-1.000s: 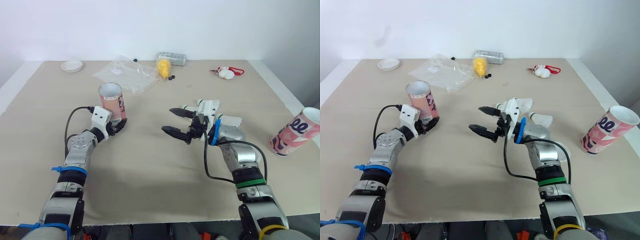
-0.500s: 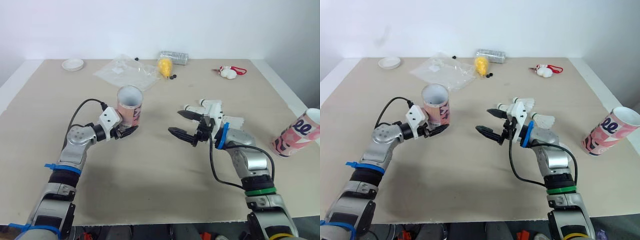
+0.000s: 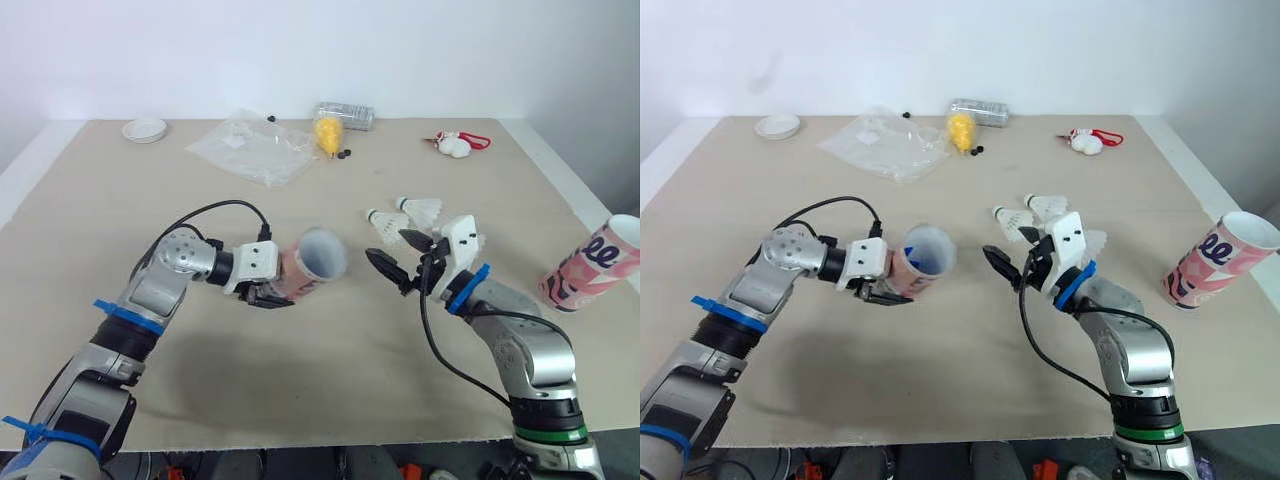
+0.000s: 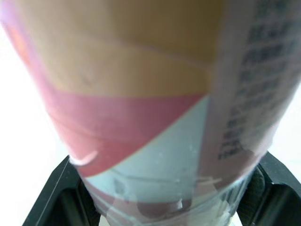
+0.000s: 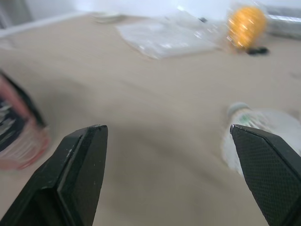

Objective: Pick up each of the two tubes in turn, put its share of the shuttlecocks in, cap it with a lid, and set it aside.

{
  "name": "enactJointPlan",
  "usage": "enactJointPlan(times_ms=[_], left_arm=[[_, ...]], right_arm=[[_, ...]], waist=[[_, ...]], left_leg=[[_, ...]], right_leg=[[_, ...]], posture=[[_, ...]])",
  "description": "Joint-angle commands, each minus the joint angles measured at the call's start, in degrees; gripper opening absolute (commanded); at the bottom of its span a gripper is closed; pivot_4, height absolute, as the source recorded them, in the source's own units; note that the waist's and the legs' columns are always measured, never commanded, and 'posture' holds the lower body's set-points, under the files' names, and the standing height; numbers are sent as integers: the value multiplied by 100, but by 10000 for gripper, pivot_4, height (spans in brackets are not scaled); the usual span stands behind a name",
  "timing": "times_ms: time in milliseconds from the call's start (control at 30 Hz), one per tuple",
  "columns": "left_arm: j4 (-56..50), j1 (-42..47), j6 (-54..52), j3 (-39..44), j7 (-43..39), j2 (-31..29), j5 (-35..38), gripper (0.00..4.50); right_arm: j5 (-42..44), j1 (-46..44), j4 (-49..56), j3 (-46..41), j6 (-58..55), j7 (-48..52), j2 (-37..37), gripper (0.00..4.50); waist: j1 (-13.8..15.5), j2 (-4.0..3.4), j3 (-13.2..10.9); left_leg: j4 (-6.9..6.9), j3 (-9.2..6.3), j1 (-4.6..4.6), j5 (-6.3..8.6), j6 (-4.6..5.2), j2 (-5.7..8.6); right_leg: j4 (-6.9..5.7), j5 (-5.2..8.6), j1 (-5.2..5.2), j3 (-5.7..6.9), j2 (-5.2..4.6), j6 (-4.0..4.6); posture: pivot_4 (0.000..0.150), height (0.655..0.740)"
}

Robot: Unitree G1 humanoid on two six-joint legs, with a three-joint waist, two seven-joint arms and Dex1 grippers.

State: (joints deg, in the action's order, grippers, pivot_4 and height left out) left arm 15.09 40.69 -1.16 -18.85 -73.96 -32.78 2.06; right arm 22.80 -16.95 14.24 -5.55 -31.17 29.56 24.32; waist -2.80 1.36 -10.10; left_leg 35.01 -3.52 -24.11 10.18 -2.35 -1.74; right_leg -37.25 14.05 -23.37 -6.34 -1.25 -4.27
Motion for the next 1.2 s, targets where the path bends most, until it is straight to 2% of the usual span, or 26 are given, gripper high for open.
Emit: enactJointPlan(times_ms=[33,467,967,1067,1200], left_arm=[[-139,186,-212,-123,-196,-79,-104,29013],[-749,116,-982,-187,-490,-299,-89,29013],[-801,9,-984,-155,-278,-263,-126,29013],[-775,16,-1000,-172,-268,-256,-130,28978],[-772,31,-1150,-146,-262,-219,-59,28978]], right_arm=[[-91,-152,-17,-29,15,-315,-162,45000],[-664,-1250,-1878,185,569,-416,-404,45000],[-900,-2278,-3649,174,1163,-513,-827,45000],[-949,-2485,-4046,132,1382,-534,-838,36868],[-987,-2605,-4327,118,1528,-531,-836,18073]], waist=[[-1,0,0],[-9,-3,-2],[-12,-4,-2],[-15,-4,-2],[-18,-4,-2]], left_leg=[[0,0,0,0,0,0],[1,1,0,0,1,-2],[5,0,0,0,2,-2],[6,0,0,0,2,-2],[6,-1,0,0,2,-2]], right_leg=[[0,0,-1,0,1,0],[-1,-2,0,0,2,2],[-5,-6,0,0,3,6],[-6,-7,0,0,3,7],[-6,-9,1,0,2,11]], posture=[[1500,7400],[1500,7400],[1500,7400],[1500,7400],[1500,7400]])
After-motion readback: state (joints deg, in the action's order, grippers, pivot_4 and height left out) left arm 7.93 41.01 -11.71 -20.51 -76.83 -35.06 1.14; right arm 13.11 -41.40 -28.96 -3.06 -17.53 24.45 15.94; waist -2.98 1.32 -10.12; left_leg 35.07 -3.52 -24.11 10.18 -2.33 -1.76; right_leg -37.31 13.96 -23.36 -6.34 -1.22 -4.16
